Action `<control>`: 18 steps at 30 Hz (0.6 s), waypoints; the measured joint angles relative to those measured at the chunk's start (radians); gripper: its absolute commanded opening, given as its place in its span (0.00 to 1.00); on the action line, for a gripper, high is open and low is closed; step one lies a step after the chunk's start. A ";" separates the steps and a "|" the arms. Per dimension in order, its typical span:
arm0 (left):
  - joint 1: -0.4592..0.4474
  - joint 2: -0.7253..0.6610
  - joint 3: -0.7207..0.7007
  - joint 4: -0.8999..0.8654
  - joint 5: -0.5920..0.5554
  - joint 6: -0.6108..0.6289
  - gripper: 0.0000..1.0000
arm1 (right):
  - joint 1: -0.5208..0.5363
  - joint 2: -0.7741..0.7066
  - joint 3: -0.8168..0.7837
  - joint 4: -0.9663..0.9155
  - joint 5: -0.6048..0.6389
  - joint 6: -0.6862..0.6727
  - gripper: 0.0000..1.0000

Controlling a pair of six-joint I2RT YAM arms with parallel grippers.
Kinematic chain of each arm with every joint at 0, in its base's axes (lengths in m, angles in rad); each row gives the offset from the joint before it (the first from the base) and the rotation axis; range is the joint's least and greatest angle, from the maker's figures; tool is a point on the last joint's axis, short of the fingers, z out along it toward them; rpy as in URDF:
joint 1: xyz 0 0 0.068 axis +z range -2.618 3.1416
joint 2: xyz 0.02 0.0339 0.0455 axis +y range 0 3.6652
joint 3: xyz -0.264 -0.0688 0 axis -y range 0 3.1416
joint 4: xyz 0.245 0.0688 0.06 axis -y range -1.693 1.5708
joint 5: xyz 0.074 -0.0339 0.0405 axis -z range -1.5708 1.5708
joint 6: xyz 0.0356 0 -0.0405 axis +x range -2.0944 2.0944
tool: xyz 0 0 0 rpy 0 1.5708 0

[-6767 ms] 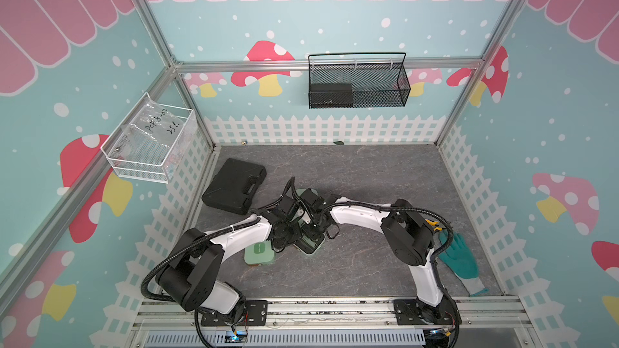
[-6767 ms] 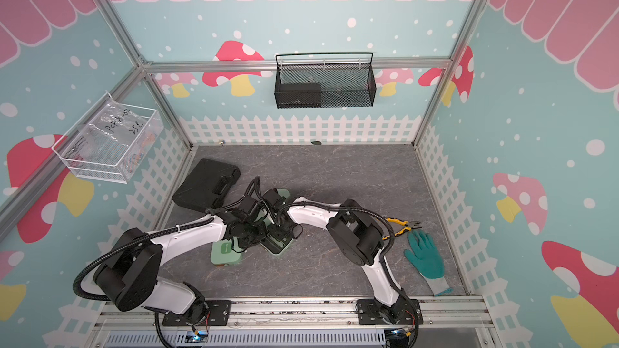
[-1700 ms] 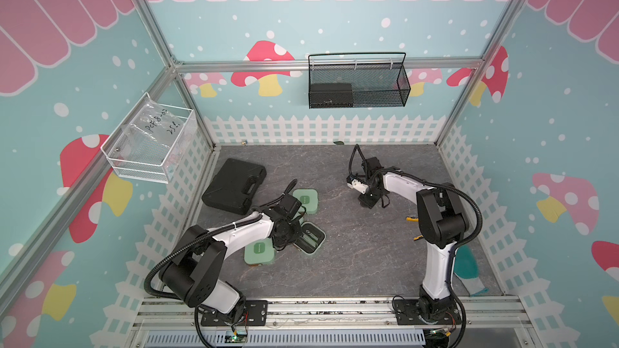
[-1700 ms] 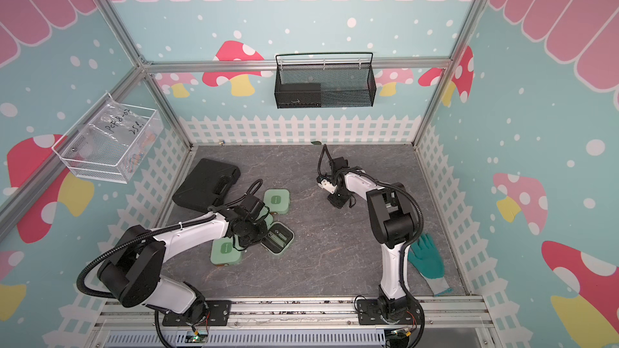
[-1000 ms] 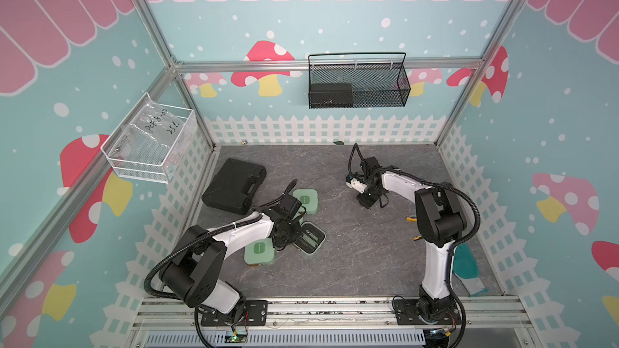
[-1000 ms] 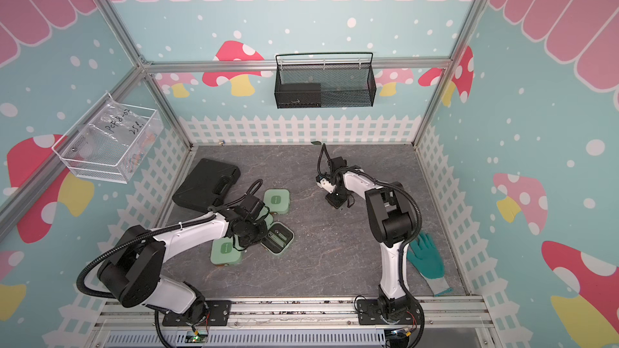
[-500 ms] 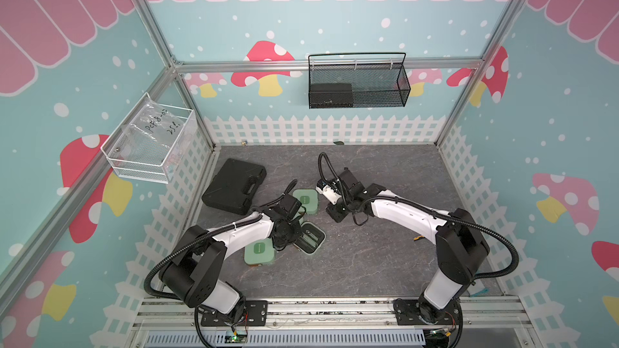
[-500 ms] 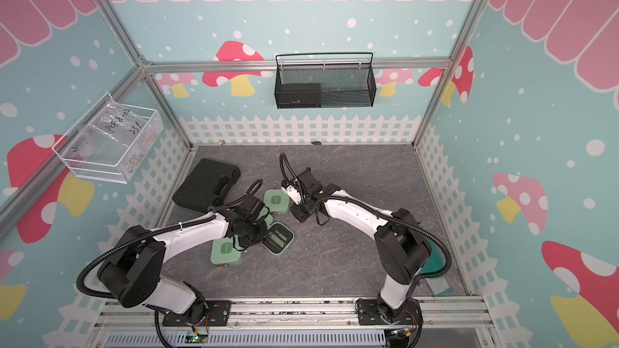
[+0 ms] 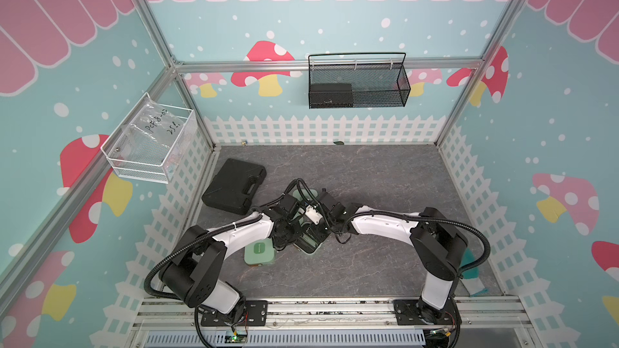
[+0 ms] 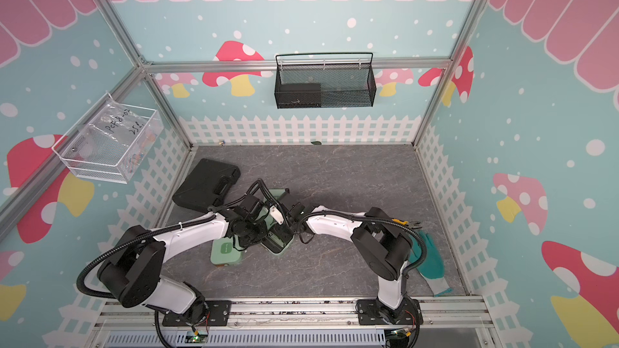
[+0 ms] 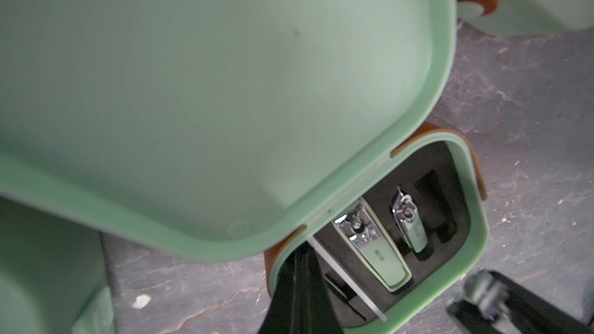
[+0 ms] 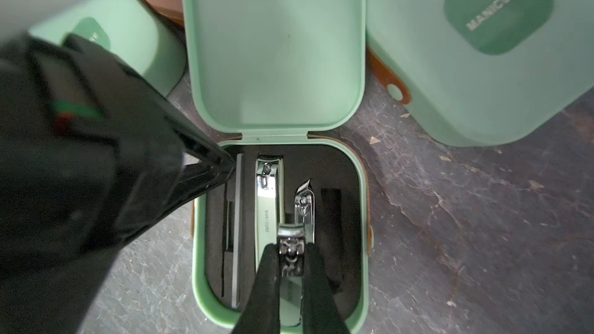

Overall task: Organize nail clipper sets
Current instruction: Place the nail clipper in the storage box.

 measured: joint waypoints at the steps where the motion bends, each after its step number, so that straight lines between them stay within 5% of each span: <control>1: 0.000 0.000 0.000 0.000 0.000 0.000 0.00 | 0.002 0.007 0.000 0.002 0.008 0.000 0.00; 18: 0.000 0.000 0.000 0.000 0.000 0.000 0.00 | 0.005 0.074 0.020 0.040 0.110 -0.035 0.00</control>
